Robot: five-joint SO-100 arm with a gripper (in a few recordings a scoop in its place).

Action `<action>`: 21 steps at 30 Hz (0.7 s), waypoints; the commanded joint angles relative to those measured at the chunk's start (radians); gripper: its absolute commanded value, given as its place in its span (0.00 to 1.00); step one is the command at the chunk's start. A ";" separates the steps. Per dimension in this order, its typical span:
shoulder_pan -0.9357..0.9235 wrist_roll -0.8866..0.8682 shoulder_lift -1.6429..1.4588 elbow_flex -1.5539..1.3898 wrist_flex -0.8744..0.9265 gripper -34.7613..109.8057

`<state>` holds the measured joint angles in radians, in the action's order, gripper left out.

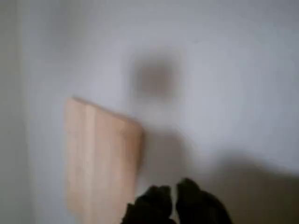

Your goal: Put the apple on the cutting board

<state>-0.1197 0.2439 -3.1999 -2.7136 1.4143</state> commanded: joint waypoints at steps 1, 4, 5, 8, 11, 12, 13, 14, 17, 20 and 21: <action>-0.066 0.034 -0.089 -0.222 -0.086 0.24; -0.106 0.023 -0.087 -0.253 -0.095 0.24; -0.121 0.021 -0.087 -0.255 -0.095 0.24; -0.132 0.015 -0.087 -0.255 -0.095 0.24; -0.127 0.017 -0.087 -0.255 -0.095 0.24; -0.126 0.017 -0.086 -0.255 -0.095 0.24; -0.126 0.018 -0.086 -0.255 -0.095 0.24; -0.126 0.018 -0.086 -0.255 -0.095 0.24; -0.126 0.018 -0.086 -0.255 -0.095 0.24; -0.126 0.018 -0.086 -0.255 -0.095 0.24; -0.126 0.018 -0.086 -0.255 -0.095 0.24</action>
<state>-0.2378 0.2562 -3.2858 -2.9299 1.3146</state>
